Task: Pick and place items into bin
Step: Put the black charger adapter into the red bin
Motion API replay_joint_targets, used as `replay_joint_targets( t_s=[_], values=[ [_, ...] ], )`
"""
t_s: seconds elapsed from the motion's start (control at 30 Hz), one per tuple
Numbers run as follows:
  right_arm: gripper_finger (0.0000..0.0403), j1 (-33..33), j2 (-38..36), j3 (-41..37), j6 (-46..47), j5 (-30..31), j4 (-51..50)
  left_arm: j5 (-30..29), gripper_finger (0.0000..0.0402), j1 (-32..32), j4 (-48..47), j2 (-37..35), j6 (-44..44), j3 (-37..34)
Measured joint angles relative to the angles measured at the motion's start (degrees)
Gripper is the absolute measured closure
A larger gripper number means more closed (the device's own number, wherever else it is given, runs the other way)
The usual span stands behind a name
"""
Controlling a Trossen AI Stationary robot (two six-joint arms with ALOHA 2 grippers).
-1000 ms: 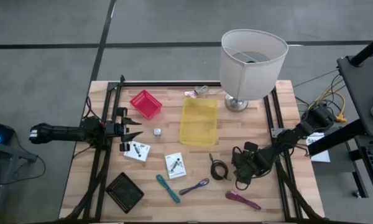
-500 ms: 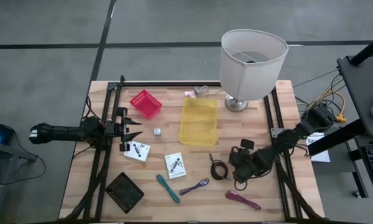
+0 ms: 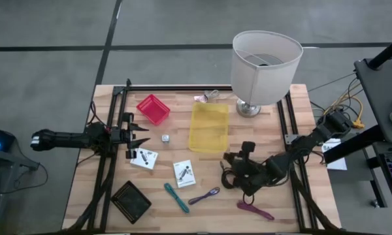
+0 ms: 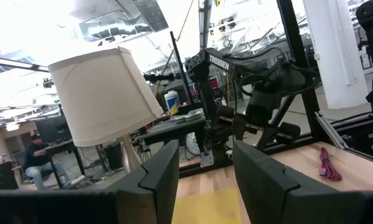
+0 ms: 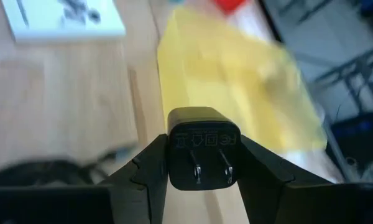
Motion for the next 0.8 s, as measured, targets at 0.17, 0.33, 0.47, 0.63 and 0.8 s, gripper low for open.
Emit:
replay_joint_targets(
  t_s=[0.17,0.33,0.47,0.63,0.8],
  values=[
    [0.0265,-2.17,0.00,-2.82,-9.47,1.89,16.77,0.01,0.0267,0.00,-0.02,-0.07,0.00,-0.02],
    [0.0265,-5.67,0.01,-7.66,-17.54,1.85,35.54,-0.01,0.0267,0.00,-0.13,0.00,0.00,-0.02],
    [0.0265,-8.96,0.02,-11.34,-21.41,1.85,48.10,0.01,0.0267,0.00,-0.06,-0.01,0.34,0.00],
    [0.0265,-12.47,0.02,-14.82,-27.32,0.48,62.15,0.01,0.0267,0.00,1.05,0.36,0.90,-0.01],
    [0.0265,-16.26,0.02,-16.28,-28.97,-8.90,72.05,0.01,0.0267,0.00,1.40,2.34,6.01,0.00]
  ],
)
